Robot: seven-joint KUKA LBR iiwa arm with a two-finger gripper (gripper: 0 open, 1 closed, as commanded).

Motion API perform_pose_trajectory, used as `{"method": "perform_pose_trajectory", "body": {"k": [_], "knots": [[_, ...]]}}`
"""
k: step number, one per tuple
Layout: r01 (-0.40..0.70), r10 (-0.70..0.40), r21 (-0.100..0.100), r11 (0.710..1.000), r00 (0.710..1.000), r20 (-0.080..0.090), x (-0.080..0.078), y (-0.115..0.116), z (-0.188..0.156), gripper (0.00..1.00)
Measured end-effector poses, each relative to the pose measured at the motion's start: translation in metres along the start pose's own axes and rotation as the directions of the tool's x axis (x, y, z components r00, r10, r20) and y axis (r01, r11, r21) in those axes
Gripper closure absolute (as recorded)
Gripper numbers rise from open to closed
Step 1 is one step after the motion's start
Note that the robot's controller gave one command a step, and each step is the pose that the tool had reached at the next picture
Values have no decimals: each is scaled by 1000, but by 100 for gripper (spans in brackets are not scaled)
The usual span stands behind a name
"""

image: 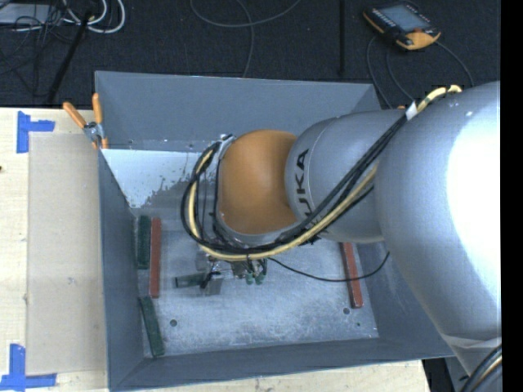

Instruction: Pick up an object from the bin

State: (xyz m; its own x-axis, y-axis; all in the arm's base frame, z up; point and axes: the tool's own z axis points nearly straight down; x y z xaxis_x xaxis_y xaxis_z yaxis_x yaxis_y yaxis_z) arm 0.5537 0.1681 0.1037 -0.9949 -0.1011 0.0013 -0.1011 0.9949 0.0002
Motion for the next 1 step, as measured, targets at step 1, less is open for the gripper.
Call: {"method": "perform_pose_trajectory", "body": {"k": [1], "knots": [[0,0,0,1000,1000,2,0,0,-8,100]]}}
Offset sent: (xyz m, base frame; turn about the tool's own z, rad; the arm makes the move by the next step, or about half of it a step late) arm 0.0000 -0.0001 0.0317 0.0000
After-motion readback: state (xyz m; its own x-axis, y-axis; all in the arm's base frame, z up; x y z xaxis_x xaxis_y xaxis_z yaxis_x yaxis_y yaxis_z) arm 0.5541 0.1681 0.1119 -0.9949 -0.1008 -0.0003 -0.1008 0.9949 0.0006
